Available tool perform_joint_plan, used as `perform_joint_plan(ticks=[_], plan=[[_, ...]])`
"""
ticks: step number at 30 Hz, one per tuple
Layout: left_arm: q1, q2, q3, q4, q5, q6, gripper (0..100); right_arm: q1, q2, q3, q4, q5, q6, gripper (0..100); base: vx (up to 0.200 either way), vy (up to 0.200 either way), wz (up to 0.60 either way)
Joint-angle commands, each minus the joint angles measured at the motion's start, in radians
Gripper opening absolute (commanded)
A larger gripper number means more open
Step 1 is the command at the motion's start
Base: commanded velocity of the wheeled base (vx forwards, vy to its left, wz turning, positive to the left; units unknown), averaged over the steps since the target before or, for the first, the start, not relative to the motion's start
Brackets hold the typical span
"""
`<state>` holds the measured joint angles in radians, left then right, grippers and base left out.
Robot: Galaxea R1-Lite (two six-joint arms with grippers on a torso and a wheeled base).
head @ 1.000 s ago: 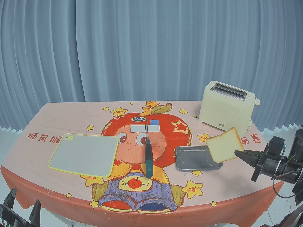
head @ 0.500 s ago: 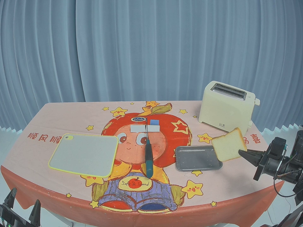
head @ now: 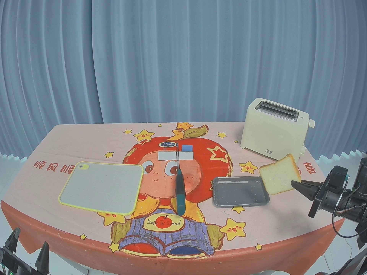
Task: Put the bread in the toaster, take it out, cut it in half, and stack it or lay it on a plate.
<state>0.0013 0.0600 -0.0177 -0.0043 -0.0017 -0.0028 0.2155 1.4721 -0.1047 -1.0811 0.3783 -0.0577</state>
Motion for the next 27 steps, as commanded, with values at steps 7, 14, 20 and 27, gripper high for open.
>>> perform_joint_plan(ticks=[7,14,20,27], plan=[[0.0,0.0,0.018,0.0,0.0,0.0,100,-0.044,-0.018,-0.029,-0.005,0.001,-0.034,0,0.0,0.0,0.0],[0.0,0.0,0.018,0.0,0.0,0.0,100,-0.061,-0.053,-0.041,-0.017,0.007,-0.06,0,0.0,0.0,0.0],[0.0,0.0,0.018,0.0,0.0,0.0,100,-0.068,-0.05,-0.059,-0.019,0.01,-0.08,0,0.0,0.0,0.0],[0.0,0.0,0.018,0.0,0.0,0.0,100,-0.082,-0.035,-0.076,-0.095,0.021,-0.085,0,0.0,0.0,0.0]])
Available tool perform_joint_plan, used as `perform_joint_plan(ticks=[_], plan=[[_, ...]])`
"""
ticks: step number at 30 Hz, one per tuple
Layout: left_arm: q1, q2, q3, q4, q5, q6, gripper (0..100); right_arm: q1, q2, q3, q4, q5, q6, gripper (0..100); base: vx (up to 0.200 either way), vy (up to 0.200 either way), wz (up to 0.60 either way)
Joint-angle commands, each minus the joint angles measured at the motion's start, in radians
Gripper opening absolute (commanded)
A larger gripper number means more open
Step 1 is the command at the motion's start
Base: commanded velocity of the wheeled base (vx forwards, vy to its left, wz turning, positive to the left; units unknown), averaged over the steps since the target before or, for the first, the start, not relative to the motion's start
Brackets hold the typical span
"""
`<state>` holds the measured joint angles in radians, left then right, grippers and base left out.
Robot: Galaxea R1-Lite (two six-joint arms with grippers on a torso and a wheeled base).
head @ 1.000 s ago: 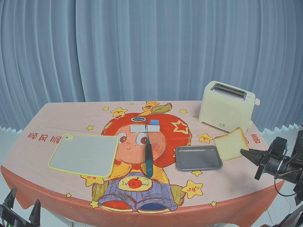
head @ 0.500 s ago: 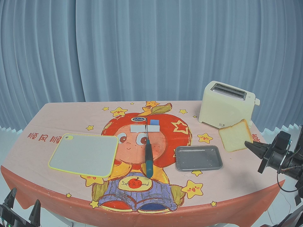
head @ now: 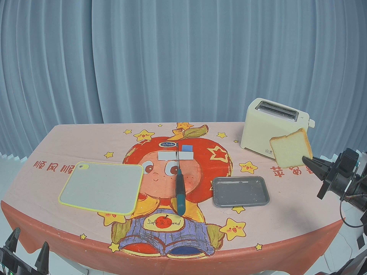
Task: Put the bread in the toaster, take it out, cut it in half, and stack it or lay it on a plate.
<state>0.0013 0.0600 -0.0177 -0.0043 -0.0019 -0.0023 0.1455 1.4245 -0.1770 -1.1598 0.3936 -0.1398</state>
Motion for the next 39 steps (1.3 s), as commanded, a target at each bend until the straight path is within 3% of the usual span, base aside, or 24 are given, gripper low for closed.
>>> perform_joint_plan(ticks=[1,6,14,15,18,19,20,21,22,23,25,31,36,39], plan=[[0.0,0.0,0.018,0.0,0.0,-0.001,100,-0.018,0.016,-0.006,-0.02,0.007,-0.006,0,0.0,0.0,0.0],[0.0,0.0,0.018,0.0,0.0,-0.001,100,-0.081,0.057,-0.032,-0.061,0.051,-0.041,0,0.0,0.0,0.0],[0.0,0.0,0.018,0.0,0.0,-0.001,100,-0.113,0.063,-0.038,-0.092,0.103,-0.043,0,0.0,0.0,0.0],[0.0,0.0,0.018,0.0,0.0,-0.001,100,-0.123,0.063,-0.041,-0.092,0.12,-0.044,0,0.0,0.0,0.0],[0.0,0.0,0.018,0.0,0.0,-0.001,100,-0.188,0.071,-0.052,-0.092,0.195,-0.119,0,0.0,0.0,0.0],[0.0,0.0,0.018,0.0,0.0,-0.001,100,-0.193,0.073,-0.053,-0.09,0.2,-0.123,0,0.0,0.0,0.0],[0.0,0.0,0.018,0.0,0.0,-0.001,100,-0.238,0.079,-0.062,-0.084,0.264,-0.161,0,0.0,0.0,0.0],[0.0,0.0,0.018,0.0,0.0,-0.001,100,-0.238,0.079,-0.062,-0.084,0.264,-0.161,0,0.0,0.0,0.0],[0.0,0.0,0.018,0.0,0.0,-0.001,100,-0.274,0.079,-0.07,-0.077,0.335,-0.192,0,0.0,0.0,0.0],[0.0,0.0,0.018,0.0,0.0,-0.001,100,-0.287,0.079,-0.073,-0.077,0.356,-0.196,0,0.0,0.0,0.0],[0.0,0.0,0.018,0.0,0.0,-0.001,100,-0.305,0.079,-0.076,-0.075,0.39,-0.201,0,0.0,0.0,0.0],[0.0,0.0,0.018,0.0,0.0,-0.001,100,-0.307,0.076,-0.073,-0.081,0.43,-0.204,0,0.0,0.0,0.0],[0.0,0.0,0.018,0.0,0.0,-0.001,100,-0.354,0.076,-0.073,-0.078,0.544,-0.235,0,0.0,0.0,0.0],[0.0,0.0,0.018,0.0,0.0,-0.001,100,-0.371,0.077,-0.073,-0.075,0.567,-0.254,0,0.0,0.0,0.0]])
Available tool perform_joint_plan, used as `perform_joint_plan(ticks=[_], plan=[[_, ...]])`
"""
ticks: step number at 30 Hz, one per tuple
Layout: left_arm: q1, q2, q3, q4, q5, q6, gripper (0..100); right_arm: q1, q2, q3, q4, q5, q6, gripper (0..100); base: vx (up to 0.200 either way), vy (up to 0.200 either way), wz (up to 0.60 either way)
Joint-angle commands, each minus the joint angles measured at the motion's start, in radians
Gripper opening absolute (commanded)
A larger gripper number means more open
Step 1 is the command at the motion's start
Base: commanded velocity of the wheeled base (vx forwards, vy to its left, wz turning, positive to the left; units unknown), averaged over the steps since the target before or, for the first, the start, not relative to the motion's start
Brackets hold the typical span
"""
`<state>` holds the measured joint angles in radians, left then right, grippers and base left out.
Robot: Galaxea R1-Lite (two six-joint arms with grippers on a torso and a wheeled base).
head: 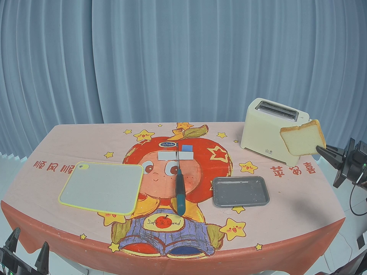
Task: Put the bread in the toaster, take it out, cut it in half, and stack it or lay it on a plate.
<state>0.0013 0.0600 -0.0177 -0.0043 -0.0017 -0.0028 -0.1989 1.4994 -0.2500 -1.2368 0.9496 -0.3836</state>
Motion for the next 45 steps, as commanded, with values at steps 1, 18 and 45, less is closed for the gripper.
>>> perform_joint_plan(ticks=[1,18,45], plan=[[0.0,0.0,0.018,0.0,0.0,0.0,100,-0.027,0.002,0.0,0.002,0.011,-0.014,0,0.0,0.0,0.0],[0.0,0.0,0.018,0.0,0.0,0.0,100,-0.016,0.039,0.04,0.0,-0.068,-0.044,0,0.0,0.0,0.0],[0.0,0.0,0.018,0.0,0.0,0.0,100,-0.034,0.14,-0.201,0.0,-0.097,0.124,0,0.0,0.0,0.0]])
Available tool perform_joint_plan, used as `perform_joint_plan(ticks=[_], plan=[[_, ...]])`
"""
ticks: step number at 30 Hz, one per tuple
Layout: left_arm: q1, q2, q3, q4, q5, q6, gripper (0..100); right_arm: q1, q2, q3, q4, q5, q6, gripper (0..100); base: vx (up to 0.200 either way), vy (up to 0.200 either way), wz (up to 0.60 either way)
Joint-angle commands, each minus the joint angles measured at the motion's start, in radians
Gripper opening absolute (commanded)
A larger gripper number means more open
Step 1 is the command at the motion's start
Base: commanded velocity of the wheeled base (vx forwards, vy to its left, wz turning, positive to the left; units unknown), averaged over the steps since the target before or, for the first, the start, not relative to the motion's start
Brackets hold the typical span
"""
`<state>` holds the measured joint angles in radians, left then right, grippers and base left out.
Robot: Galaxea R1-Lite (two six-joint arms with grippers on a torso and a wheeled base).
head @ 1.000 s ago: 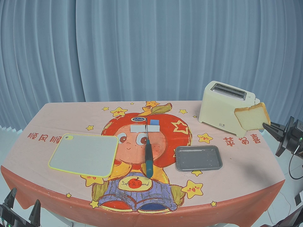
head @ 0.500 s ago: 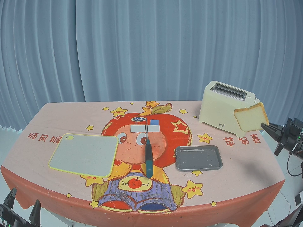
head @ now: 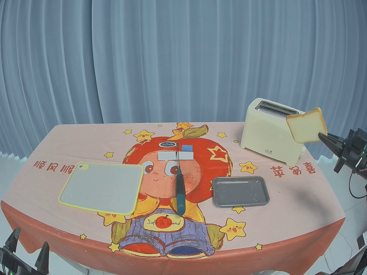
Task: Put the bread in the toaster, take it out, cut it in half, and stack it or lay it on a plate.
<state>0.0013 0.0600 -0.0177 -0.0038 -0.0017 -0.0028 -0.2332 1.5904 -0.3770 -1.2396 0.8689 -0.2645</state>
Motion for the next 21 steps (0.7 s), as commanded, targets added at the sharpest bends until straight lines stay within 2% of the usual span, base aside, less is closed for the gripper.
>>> perform_joint_plan(ticks=[1,5,7,8,11,17,21], plan=[[0.0,0.0,0.018,-0.001,0.0,0.0,100,0.0,0.057,-0.083,0.002,-0.019,0.01,0,0.0,0.0,0.0],[0.0,0.0,0.018,-0.001,0.0,0.0,100,0.002,0.092,-0.123,-0.011,-0.038,0.065,0,0.0,0.0,0.0],[0.0,0.0,0.018,-0.001,0.0,0.0,100,0.005,0.098,-0.131,-0.011,-0.051,0.076,0,0.0,0.0,0.0],[0.0,0.0,0.018,-0.001,0.0,0.0,100,0.011,0.115,-0.154,-0.011,-0.099,0.096,0,0.0,0.0,0.0],[0.0,0.0,0.018,-0.001,0.0,0.0,100,0.012,0.146,-0.191,-0.012,-0.145,0.114,0,0.0,0.0,0.0],[0.0,0.0,0.018,-0.001,0.0,0.0,100,0.015,0.195,-0.26,-0.012,-0.146,0.16,0,0.0,0.0,0.0],[0.0,0.0,0.018,-0.001,0.0,0.0,100,0.014,0.244,-0.316,-0.014,-0.145,0.16,0,0.0,0.0,0.0]])
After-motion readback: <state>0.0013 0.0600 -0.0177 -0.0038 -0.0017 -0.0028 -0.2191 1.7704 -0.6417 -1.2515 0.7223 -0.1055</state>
